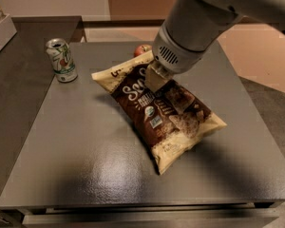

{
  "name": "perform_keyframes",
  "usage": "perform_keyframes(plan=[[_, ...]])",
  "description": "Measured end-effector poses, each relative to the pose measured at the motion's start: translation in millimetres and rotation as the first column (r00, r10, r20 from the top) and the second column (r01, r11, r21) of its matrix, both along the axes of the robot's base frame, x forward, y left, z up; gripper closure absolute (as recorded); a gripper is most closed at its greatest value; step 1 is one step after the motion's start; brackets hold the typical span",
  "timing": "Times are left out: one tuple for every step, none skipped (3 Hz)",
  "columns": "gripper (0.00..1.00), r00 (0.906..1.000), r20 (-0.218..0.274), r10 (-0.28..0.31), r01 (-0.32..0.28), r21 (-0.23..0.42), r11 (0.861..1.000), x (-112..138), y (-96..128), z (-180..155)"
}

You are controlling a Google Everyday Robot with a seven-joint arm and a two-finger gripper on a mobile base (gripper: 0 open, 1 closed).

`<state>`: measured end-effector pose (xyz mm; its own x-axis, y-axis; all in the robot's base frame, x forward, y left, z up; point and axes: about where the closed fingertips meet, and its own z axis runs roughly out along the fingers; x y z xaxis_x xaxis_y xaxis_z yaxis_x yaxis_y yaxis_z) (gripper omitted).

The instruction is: Pick brown chip bag

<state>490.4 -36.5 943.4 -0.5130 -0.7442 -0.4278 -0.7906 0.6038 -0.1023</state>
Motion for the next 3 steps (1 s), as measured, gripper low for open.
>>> perform_keyframes(plan=[[1.0, 0.9974, 0.066, 0.028, -0.029, 0.01, 1.0, -0.8, -5.0, 31.9], [1.0, 0.9869, 0.139, 0.081, -0.083, 0.008, 0.996, -5.6, -9.9, 70.5], [1.0, 0.9869, 0.139, 0.081, -0.083, 0.008, 0.996, -5.7, -9.9, 70.6]])
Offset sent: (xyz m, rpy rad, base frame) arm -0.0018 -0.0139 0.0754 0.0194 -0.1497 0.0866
